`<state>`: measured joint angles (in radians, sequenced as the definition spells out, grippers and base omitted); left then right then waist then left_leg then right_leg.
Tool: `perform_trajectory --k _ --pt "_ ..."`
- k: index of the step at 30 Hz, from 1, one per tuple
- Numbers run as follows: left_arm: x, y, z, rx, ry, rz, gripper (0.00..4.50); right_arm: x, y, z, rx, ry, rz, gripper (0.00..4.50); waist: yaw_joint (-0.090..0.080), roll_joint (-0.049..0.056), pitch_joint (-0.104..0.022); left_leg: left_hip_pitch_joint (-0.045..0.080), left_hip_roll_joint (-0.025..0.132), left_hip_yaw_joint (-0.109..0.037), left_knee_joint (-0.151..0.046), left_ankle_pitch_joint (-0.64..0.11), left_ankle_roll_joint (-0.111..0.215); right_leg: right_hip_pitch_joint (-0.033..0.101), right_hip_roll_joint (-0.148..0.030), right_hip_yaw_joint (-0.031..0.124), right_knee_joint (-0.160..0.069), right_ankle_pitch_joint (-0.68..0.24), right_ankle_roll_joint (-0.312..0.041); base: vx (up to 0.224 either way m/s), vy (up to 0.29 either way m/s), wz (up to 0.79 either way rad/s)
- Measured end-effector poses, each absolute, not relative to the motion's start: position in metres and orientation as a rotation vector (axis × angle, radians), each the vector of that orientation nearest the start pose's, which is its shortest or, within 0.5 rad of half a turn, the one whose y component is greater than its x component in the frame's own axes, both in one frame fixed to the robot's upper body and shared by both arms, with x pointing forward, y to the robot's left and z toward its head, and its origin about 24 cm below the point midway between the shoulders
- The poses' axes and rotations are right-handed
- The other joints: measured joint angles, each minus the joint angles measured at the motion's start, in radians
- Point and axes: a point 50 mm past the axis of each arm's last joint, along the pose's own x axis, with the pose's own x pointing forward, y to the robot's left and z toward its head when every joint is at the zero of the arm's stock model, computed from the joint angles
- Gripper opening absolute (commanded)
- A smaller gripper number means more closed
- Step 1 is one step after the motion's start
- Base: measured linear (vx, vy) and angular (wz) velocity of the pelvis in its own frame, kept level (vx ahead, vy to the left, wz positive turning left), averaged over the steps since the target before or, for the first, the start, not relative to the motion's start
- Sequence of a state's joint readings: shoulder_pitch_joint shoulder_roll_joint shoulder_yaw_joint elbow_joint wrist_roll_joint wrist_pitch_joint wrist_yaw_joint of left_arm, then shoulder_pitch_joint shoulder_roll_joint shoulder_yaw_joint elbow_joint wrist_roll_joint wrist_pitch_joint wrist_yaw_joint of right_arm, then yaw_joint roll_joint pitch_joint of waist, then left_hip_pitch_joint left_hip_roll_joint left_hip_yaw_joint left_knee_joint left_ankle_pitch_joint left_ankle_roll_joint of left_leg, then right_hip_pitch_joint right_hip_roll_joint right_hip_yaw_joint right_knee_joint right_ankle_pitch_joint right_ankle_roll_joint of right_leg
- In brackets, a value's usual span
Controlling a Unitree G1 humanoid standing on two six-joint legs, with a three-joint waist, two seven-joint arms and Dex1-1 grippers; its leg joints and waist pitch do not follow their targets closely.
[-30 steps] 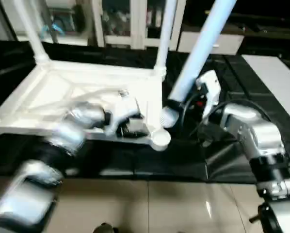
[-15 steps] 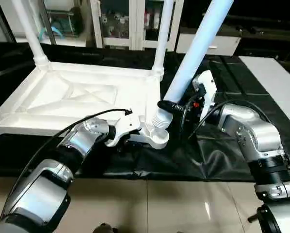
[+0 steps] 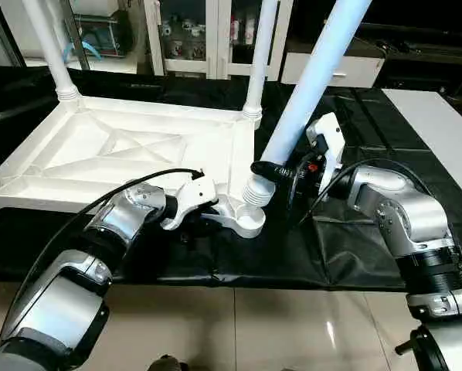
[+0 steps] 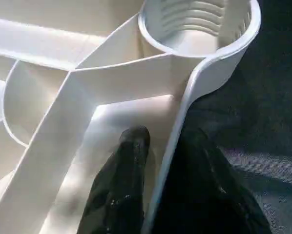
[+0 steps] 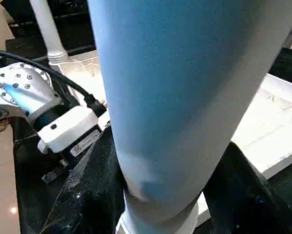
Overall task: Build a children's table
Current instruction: Insert table leg to table base
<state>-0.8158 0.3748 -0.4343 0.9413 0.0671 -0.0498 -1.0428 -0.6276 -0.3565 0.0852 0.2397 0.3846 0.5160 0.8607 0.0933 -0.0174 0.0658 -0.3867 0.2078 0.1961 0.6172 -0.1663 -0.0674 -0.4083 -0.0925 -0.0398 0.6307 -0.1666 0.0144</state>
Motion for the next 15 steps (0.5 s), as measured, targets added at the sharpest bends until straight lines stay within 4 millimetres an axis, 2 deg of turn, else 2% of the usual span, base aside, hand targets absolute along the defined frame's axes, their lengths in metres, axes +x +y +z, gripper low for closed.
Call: perform_trajectory --k 9,15 --pt "0.3504 0.1378 0.0562 0.591 0.523 -1.192 0.80 0.3333 -0.1297 0.1299 0.028 0.186 1.006 1.84 -0.001 0.000 0.000 0.000 0.000 0.000 -0.001 0.000 0.000 0.000 0.000 0.000 0.000 0.000 0.000 0.000 0.000 0.00" --pt "0.3529 0.1323 0.0566 0.541 0.552 -1.105 0.80 0.3361 -0.1227 0.1288 0.031 0.165 0.947 1.84 -0.011 0.001 0.000 0.001 0.000 0.001 -0.001 0.000 0.000 -0.001 0.000 0.001 0.000 0.000 0.000 0.000 0.000 0.00"
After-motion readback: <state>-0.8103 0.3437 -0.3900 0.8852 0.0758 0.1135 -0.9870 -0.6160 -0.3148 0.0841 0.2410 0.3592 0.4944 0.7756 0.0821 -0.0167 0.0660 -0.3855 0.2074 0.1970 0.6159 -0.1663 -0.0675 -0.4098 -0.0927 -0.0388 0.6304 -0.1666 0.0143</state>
